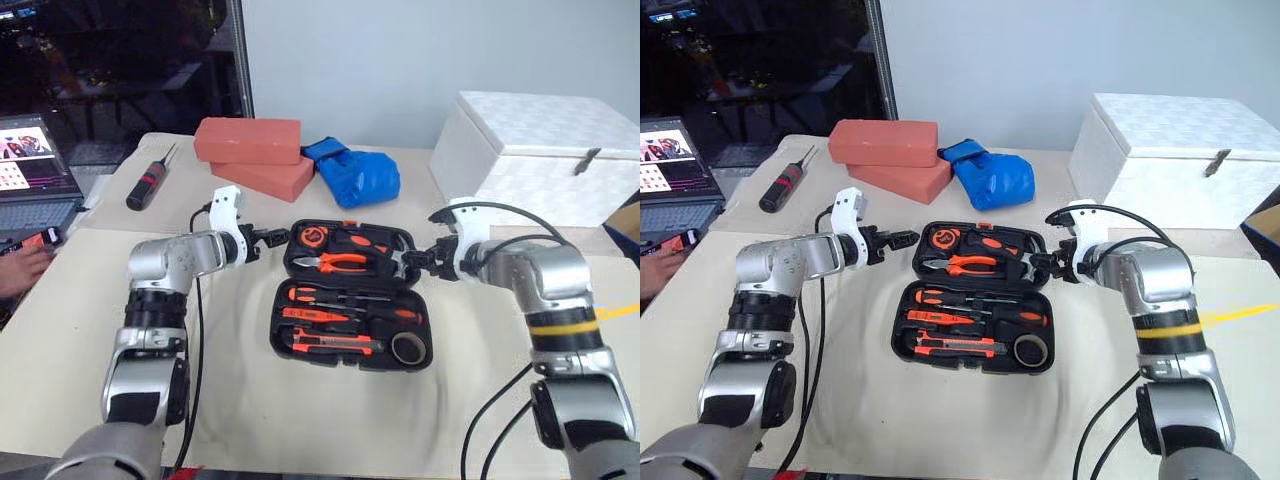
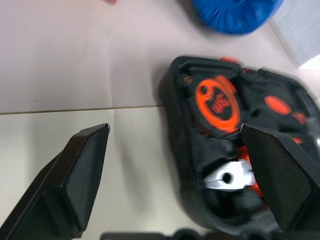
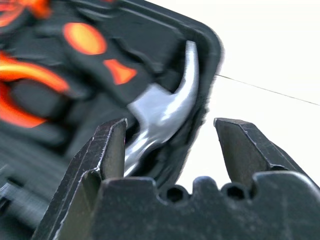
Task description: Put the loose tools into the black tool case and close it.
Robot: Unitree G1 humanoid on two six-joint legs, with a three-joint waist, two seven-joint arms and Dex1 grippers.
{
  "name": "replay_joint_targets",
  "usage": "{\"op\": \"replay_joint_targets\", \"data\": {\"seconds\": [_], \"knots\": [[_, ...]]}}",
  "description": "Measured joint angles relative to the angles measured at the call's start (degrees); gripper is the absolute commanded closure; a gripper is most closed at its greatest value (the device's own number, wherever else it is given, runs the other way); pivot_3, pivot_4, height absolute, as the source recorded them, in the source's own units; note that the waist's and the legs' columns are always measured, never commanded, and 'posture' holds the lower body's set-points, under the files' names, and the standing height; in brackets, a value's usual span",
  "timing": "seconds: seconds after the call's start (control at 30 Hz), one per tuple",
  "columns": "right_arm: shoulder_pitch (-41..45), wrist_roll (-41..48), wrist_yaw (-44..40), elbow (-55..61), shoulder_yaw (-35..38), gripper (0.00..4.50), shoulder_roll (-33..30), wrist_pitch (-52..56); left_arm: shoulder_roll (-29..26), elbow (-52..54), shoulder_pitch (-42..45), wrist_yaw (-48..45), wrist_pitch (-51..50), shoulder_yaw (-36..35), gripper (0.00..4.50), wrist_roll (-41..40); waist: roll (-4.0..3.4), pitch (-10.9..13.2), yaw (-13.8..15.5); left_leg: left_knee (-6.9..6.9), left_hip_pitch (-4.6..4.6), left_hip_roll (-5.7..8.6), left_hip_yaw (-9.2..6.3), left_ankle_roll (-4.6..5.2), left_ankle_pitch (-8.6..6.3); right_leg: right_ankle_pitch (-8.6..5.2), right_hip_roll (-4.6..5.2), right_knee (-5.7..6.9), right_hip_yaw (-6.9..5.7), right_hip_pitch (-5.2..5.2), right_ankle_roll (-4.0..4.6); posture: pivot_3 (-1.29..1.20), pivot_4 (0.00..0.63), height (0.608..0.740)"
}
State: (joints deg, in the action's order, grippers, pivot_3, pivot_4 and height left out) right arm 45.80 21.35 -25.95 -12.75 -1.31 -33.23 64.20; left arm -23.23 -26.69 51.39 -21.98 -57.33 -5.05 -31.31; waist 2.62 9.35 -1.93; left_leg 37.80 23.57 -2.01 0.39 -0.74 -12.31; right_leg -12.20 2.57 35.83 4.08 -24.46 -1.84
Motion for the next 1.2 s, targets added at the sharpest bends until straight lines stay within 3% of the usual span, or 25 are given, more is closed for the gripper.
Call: {"op": "replay_joint_targets", "data": {"seconds": [0.07, 0.23, 0.43, 0.63, 0.83, 1.0, 1.2], "knots": [[1.64, -0.56, -0.61, -3.82, -0.22, 2.64, 0.47, -0.40, 0.22, -4.03, 0.63, -3.79, 2.60, 2.97, 0.70, 2.62, -0.01, 0.00, -0.07, -0.02, 0.20, 0.02, -0.03, 0.00, -0.01, 0.00, 0.02, -0.03, -0.03, -0.14, -0.01, 0.00, 0.150, 0.740], [3.95, -2.11, -2.73, -8.56, -0.22, 4.34, 0.22, -1.21, 2.26, -11.17, 4.16, -9.52, 7.91, 6.47, 2.45, 7.02, -0.01, 0.00, 0.03, 0.00, 0.49, 0.04, -0.09, 0.00, -0.01, 0.02, 0.06, 0.04, -0.08, -0.41, -0.02, 0.00, 0.150, 0.740], [4.68, -2.76, -4.52, -10.25, -0.28, 4.50, 0.26, -1.65, 2.91, -14.86, 5.75, -12.71, 10.44, 5.04, 4.43, 9.24, -0.02, -0.01, -0.30, 0.03, 0.44, 0.05, -0.16, -0.02, 0.01, 0.03, 0.04, 0.28, -0.09, -0.46, 0.00, 0.00, 0.150, 0.740], [4.63, -2.92, -5.62, -11.26, 1.04, 4.50, 2.09, -4.93, 2.45, -15.59, 5.75, -13.78, 12.25, 3.30, 4.49, 10.42, -0.03, 0.00, -0.88, 0.07, 0.45, 0.04, -0.17, -0.06, 0.05, 0.15, -0.02, 0.32, -0.02, -0.53, 0.03, 0.00, 0.150, 0.740], [7.79, -7.59, -6.83, -19.68, 1.18, 4.50, 5.57, -20.96, 2.16, -17.17, 5.74, -14.86, 22.36, 2.72, 4.49, 14.03, -0.12, 0.09, -1.39, 0.07, 0.59, 0.06, -0.19, -0.08, 0.19, 0.32, -0.07, 0.33, 0.04, -0.70, 0.04, 0.00, 0.150, 0.740], [9.85, -11.29, -7.86, -24.14, 1.09, 4.50, 6.44, -36.21, 1.46, -15.08, 3.51, -15.88, 37.56, 3.63, 4.49, 18.51, -0.30, 0.34, -1.29, 0.03, 0.80, 0.07, -0.19, -0.11, 0.20, 0.40, -0.01, 0.29, 0.04, -0.83, -0.02, 0.00, 0.150, 0.740], [-7.91, -11.51, -8.97, 1.55, 2.90, 4.50, 3.12, -42.23, -0.49, 4.55, -11.12, -18.04, 48.96, 3.90, 4.49, 20.03, -0.42, 0.31, -0.21, -0.04, 1.25, 0.04, -0.20, -0.06, -0.03, 0.38, 0.10, 0.38, -0.02, -1.27, -0.07, 0.00, 0.150, 0.740]]}}
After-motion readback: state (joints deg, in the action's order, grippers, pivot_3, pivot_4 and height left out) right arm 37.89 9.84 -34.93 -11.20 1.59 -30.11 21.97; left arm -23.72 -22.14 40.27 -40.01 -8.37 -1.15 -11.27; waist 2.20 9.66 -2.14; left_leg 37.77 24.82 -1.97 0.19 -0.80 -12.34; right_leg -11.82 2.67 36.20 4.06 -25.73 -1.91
